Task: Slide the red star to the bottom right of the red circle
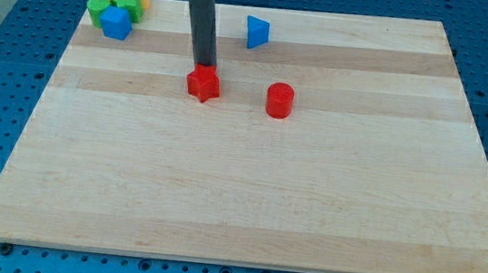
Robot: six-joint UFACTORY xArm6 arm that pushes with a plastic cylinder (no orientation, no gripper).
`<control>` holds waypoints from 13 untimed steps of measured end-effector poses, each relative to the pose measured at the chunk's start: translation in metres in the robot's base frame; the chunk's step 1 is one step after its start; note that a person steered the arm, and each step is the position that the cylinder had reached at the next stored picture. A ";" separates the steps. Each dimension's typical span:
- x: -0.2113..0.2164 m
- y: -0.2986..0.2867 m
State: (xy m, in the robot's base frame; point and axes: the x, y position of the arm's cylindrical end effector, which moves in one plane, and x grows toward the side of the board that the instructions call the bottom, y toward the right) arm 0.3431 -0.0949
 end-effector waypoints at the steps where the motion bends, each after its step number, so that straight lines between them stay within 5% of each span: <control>1: 0.000 -0.027; 7: 0.091 0.090; 10: 0.142 0.088; 13: 0.121 0.113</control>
State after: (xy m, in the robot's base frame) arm 0.4644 0.0177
